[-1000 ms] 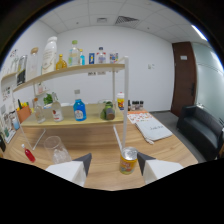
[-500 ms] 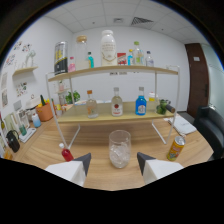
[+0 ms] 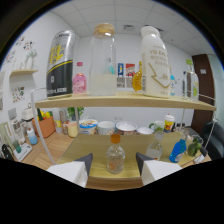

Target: Make me a cup of Vodka Sunrise.

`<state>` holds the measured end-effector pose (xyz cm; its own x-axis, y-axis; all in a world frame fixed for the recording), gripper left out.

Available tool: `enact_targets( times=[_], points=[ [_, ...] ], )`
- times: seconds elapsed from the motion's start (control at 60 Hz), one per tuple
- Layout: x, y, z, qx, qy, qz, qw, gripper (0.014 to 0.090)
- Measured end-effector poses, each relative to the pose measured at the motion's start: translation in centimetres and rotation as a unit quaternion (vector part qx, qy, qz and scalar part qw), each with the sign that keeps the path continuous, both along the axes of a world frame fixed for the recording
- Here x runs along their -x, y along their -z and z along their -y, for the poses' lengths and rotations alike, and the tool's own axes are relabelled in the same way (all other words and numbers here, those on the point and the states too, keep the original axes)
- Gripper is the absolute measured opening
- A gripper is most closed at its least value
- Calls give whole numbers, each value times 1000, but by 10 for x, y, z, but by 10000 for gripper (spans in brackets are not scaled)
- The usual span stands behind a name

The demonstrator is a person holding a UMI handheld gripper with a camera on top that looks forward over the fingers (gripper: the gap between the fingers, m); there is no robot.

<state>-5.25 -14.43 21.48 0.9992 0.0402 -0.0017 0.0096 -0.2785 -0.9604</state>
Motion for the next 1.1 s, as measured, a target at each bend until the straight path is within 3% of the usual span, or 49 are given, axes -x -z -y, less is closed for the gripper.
enact_targets(
  times=[0.133, 0.283, 0.567, 0.867, 1.1],
  points=[
    [2, 19, -27, 31, 9, -15, 999, 664],
    [-4, 33, -37, 43, 28, -4, 999, 374],
    [-2, 19, -30, 39, 18, 2, 999, 357],
    [15, -48, 24, -20, -11, -30, 999, 357],
    [20, -4, 66, 0, -10, -33, 999, 357]
  ],
)
